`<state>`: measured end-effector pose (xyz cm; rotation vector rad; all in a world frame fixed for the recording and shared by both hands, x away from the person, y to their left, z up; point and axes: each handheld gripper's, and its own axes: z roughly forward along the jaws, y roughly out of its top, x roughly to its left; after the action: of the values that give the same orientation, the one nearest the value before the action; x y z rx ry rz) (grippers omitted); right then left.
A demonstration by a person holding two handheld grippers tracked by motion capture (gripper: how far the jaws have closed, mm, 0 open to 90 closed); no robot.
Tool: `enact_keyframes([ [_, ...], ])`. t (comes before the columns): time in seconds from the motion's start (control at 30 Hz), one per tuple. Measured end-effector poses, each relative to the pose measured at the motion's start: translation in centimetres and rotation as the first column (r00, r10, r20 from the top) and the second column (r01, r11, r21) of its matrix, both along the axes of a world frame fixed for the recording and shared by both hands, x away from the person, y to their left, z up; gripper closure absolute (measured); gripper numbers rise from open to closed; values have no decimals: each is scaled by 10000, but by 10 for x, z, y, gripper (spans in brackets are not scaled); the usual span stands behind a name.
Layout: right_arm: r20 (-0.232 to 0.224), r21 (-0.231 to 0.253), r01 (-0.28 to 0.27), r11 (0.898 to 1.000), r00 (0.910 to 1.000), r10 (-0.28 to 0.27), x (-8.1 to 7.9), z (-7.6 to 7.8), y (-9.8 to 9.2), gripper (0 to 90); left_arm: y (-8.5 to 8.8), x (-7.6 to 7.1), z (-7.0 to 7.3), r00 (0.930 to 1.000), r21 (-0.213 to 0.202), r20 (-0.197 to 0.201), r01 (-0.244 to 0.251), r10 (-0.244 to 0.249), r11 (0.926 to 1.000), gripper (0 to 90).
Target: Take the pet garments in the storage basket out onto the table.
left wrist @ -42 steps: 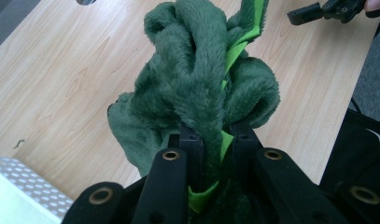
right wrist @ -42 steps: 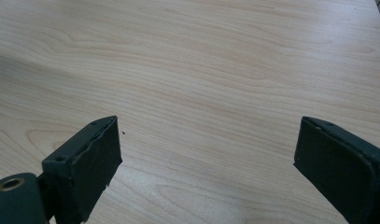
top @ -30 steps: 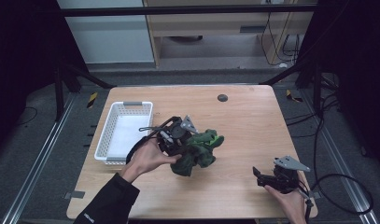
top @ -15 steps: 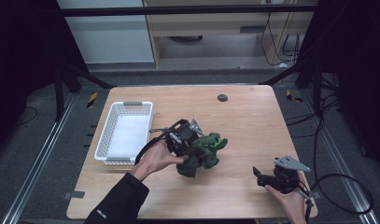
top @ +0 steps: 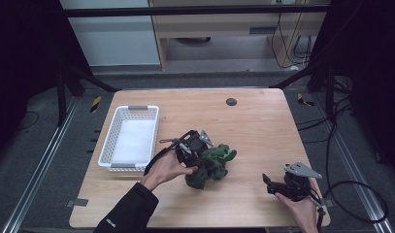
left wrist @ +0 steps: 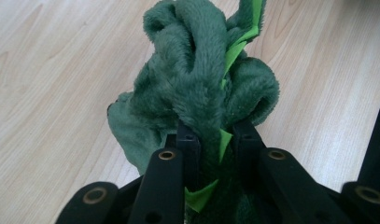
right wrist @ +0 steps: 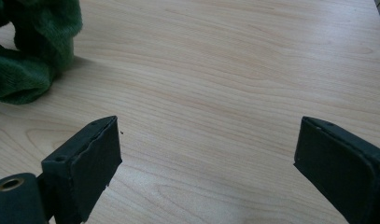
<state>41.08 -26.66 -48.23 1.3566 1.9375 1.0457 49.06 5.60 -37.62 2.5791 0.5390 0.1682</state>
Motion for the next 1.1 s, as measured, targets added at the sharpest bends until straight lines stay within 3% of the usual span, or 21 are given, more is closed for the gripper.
enact_keyframes([
  [0.6,-26,-14,-41,10000,10000,41,0,-1,0,69,-1,-2,-20,9998,0,-217,-8,8,10000,575],
  [0.87,-77,10,-37,10000,10000,37,0,-1,0,68,4,-5,-25,9999,-117,100,-95,96,9999,440],
  [1.1,-126,50,-7,10000,9999,7,0,-1,0,66,11,-11,-20,9989,-782,323,-299,325,9965,306],
])
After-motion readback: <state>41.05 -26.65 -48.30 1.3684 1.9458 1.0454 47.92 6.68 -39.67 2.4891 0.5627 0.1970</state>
